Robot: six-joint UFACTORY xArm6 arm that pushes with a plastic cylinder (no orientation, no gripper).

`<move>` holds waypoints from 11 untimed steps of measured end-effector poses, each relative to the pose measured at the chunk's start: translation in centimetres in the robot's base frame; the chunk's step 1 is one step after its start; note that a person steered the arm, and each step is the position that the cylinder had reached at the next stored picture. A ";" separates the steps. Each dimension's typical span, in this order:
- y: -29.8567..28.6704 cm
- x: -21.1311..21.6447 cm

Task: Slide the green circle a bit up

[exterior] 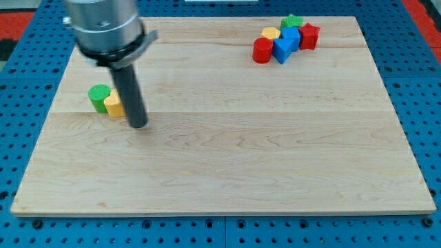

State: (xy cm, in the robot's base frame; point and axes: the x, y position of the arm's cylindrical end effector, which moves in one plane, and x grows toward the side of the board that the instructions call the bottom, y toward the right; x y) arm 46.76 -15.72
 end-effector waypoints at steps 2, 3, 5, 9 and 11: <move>-3.9 -0.5; -4.0 -0.5; -4.2 -0.4; -5.5 -3.6; -9.5 -7.4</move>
